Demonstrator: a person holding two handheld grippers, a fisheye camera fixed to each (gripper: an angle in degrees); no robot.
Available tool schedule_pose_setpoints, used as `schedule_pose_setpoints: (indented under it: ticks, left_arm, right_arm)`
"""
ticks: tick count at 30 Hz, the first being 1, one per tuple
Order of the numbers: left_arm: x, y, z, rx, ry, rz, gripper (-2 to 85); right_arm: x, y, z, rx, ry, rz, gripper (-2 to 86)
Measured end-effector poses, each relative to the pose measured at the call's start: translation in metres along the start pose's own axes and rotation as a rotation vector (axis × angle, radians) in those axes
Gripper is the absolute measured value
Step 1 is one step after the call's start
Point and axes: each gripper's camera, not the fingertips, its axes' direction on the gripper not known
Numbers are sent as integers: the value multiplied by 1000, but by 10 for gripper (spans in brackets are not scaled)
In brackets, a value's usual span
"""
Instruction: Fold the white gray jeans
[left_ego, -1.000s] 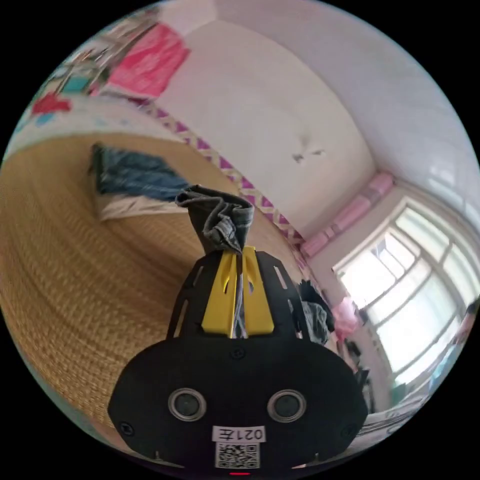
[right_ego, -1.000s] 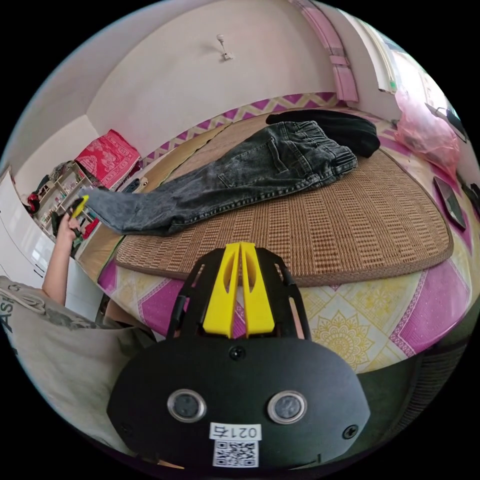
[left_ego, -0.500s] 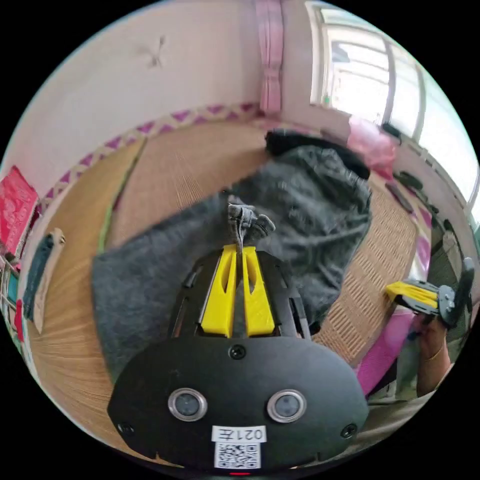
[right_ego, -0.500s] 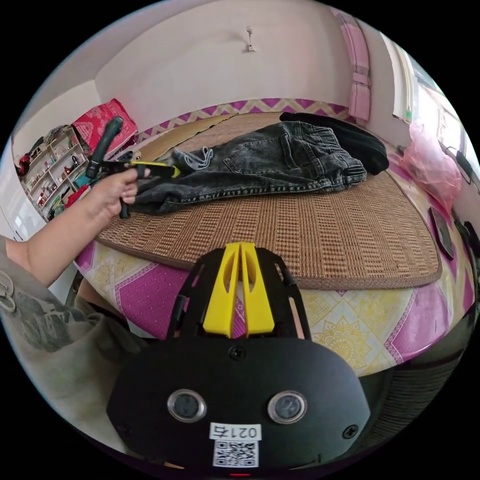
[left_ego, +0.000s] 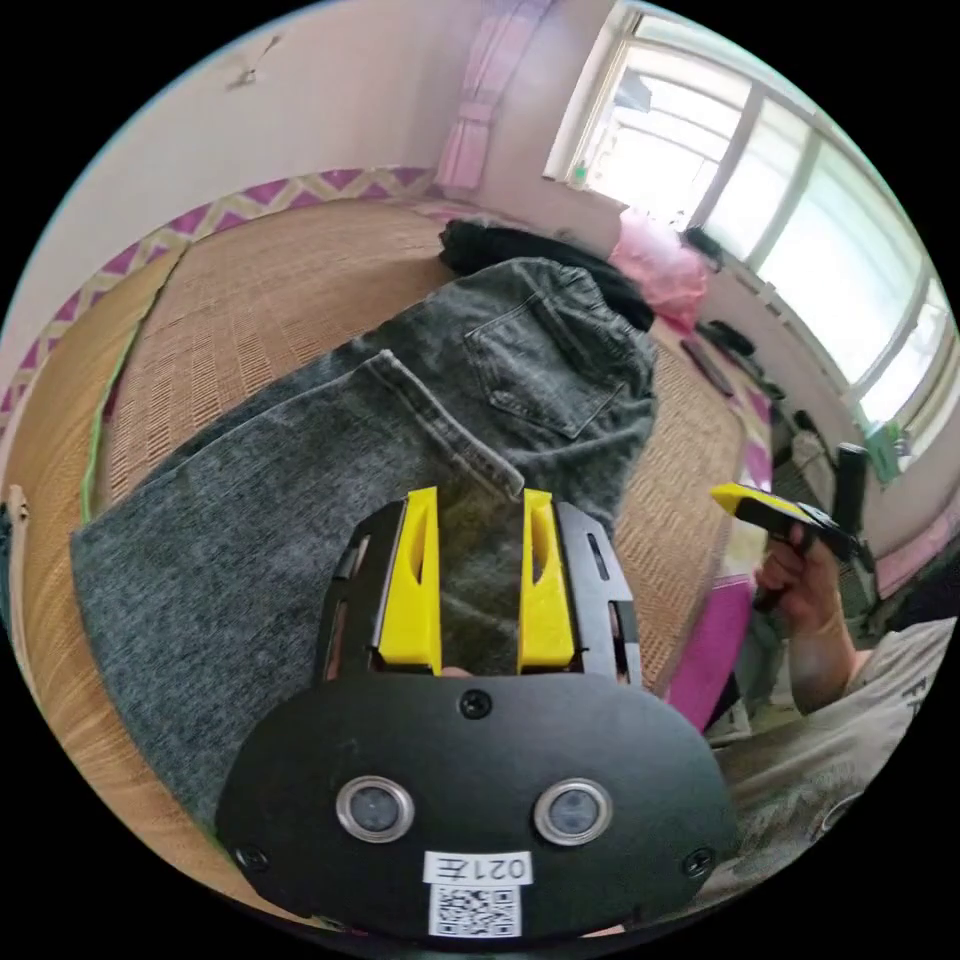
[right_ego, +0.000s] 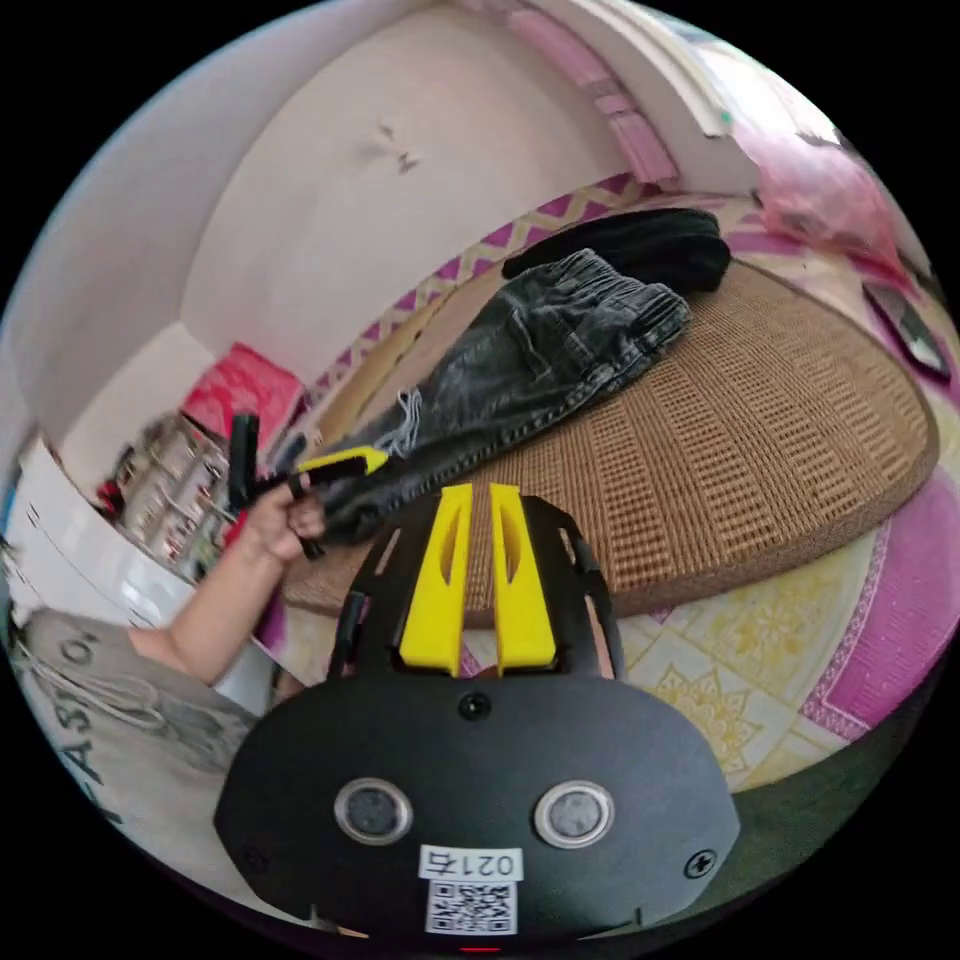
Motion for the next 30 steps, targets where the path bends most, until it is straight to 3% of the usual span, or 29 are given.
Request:
schedule_pose_setpoints:
  ticks: [4,11,21,25,30]
  left_arm:
    - [-24,24,-31,185,117,-12,95]
    - [-64,90,-73,235,139,-51,86]
    - [-129,205,-145,308,79,-142,72]
    - [-151,247,-162,336,94,-179,63]
    - [-171,294,-181,387,119,-213,56]
  right_arm:
    - [80,-48,-19,144,-12,247,102]
    - [149,-90,8,237,-141,609,115]
    - [121,-137,39,210,-216,669,83]
    - [45,-155,18,231,-165,552,64]
    - [-195,-214,-1,211,2,67,61]
